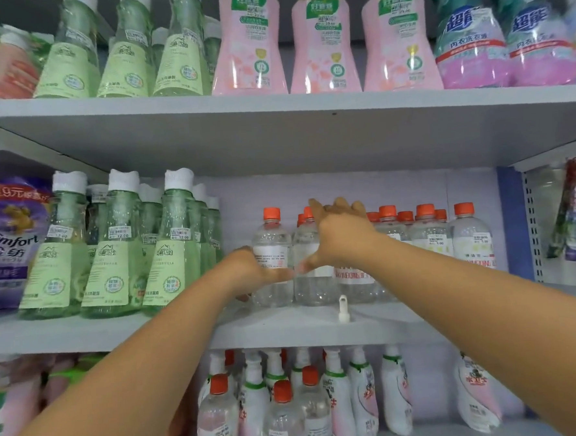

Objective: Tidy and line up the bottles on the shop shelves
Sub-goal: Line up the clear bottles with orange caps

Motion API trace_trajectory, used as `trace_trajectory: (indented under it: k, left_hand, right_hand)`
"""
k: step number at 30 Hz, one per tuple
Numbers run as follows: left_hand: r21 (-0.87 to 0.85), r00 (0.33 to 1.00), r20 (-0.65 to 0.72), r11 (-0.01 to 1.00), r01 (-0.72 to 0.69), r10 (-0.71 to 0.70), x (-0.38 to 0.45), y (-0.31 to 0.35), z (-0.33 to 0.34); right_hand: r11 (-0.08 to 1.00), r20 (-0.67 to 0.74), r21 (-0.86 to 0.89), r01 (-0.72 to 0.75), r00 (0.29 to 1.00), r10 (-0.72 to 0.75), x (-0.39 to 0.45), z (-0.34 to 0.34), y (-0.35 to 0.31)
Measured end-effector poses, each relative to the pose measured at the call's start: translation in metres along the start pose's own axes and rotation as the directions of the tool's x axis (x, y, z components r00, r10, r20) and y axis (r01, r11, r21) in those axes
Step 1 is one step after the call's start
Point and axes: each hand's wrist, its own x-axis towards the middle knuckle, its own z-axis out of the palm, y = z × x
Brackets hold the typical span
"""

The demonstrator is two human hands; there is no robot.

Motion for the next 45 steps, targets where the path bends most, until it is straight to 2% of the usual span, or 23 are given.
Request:
trace_trajectory:
  k: [5,8,11,14,19,23,28,32,35,41,45]
  left_hand:
    - [0.080,0.996,-0.088,0.997,0.012,-0.005,0.011,-0.003,0.014]
    - [0.025,0.999,-0.035,1.000,-0.016,0.017,0.013,-0.012,0.013]
    - [-0.100,1.000,0.007,0.995,-0.012,0.013,0.014,-0.021,0.006]
    - [-0.131,1.000,-0.026,0.991,-0.015,0.011,0.014,-0.025,0.007]
    - [-0.121,0.996,-0.092,0.993,0.003,-0.014,0.012,-0.025,0.012]
    - [-0.123,0.998,-0.069,0.992,-0.016,0.007,0.012,-0.023,0.012]
    - [-0.165,0.998,-0.055,0.986,-0.018,0.009,0.009,-0.022,0.010]
    - [-0.150,0.998,-0.066,0.989,-0.011,0.001,0.009,-0.023,0.011]
    - [-0.143,0.997,-0.083,0.990,-0.011,-0.001,0.009,-0.024,0.011]
    - [-0.148,0.998,-0.068,0.989,-0.026,0.017,0.009,-0.024,0.012]
    - [-0.129,0.998,-0.064,0.991,-0.028,0.020,0.008,-0.021,0.011]
  right_hand:
    - [0.999,0.016,0.012,0.038,0.999,-0.038,0.013,0.008,0.007]
    - [0.999,0.035,-0.007,0.051,0.998,-0.051,0.024,0.000,0.015]
    - [0.996,0.052,0.090,-0.031,0.998,0.026,0.042,-0.019,0.018]
    - [0.981,0.085,0.180,-0.075,0.995,0.060,0.050,-0.025,0.016]
    - [0.949,0.137,0.305,-0.079,0.990,0.038,0.054,-0.026,0.015]
    - [0.922,0.204,0.381,-0.066,0.979,-0.014,0.058,-0.032,0.023]
    - [0.936,0.253,0.350,-0.032,0.965,-0.062,0.063,-0.035,0.025]
    - [0.953,0.196,0.303,-0.026,0.980,-0.035,0.063,-0.030,0.023]
    - [0.933,0.187,0.359,-0.037,0.982,-0.033,0.062,-0.027,0.026]
    - [0.944,0.281,0.328,0.017,0.953,-0.114,0.062,-0.038,0.027]
    - [0.951,0.204,0.309,-0.024,0.978,-0.042,0.064,-0.032,0.028]
